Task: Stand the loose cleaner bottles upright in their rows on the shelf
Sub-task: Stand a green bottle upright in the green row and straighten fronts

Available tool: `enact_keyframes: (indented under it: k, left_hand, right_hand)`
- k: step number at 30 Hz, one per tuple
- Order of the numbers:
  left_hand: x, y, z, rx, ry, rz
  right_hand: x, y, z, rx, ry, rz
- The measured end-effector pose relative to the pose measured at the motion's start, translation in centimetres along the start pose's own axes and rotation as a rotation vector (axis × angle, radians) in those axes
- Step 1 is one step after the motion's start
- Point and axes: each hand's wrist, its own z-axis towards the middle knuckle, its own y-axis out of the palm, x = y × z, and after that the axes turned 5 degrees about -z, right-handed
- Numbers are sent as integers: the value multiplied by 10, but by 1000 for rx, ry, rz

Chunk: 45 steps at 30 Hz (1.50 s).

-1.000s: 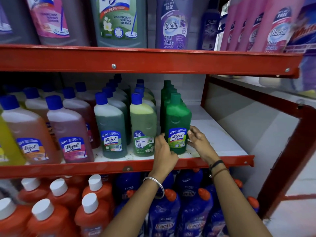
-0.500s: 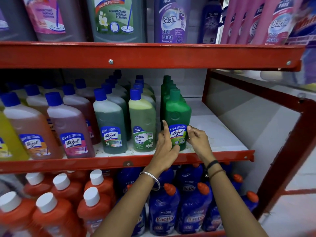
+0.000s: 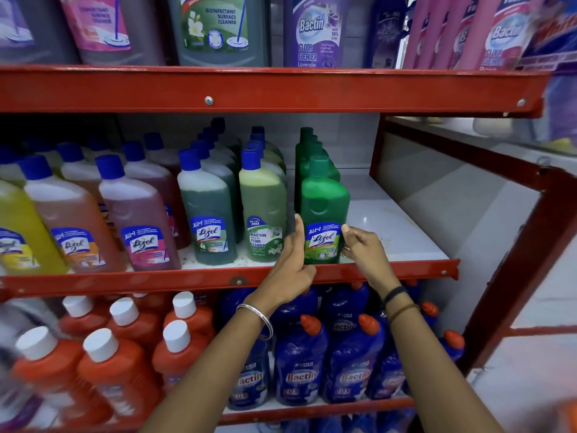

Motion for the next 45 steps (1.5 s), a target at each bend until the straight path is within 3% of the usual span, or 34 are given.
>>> enact_keyframes:
  k: [2, 4, 5, 7, 10, 12, 17, 21, 28, 39, 41, 44, 45]
  left_hand:
    - [-1, -2, -7, 114, 34, -52]
    - [-7, -6, -14, 414, 115, -71]
    - [-11, -8, -16, 550, 138, -64]
    - [-19, -19, -16, 676, 106, -43]
    - [-28, -36, -10, 578, 14, 40]
    - [-33, -46, -6, 446, -56, 62]
    - [-41, -63, -8, 192, -124, 159]
    - [-41, -69, -16, 131, -124, 228]
    - [-45, -71, -43, 115, -32, 307]
    - [-42, -69, -49, 57, -60, 296]
    - [-42, -73, -52, 61, -61, 231]
    - [-43, -84, -61, 353, -8, 107]
    - [-44, -89, -63, 490, 16, 85]
  right_hand:
    - [-4, 8, -12, 230, -24, -19]
    - [-13, 22, -33, 468, -144, 21]
    - [-18, 30, -43, 474, -217, 23]
    - [-27, 53, -52, 289, -310, -8]
    - [-38, 86, -47, -58, -271, -147]
    - [-42, 102, -37, -148, -183, -214]
    - [-41, 112, -12, -126, -103, -228]
    - [-43, 111, -14, -85, -105, -313]
    - [-38, 106, -34, -11, -169, -348]
    - [-36, 103, -37, -68, -130, -274]
    - [-41, 107, -43, 29, -152, -280]
    - [-55, 124, -67, 348, -240, -268]
    - [-63, 132, -74, 355, -310, -221]
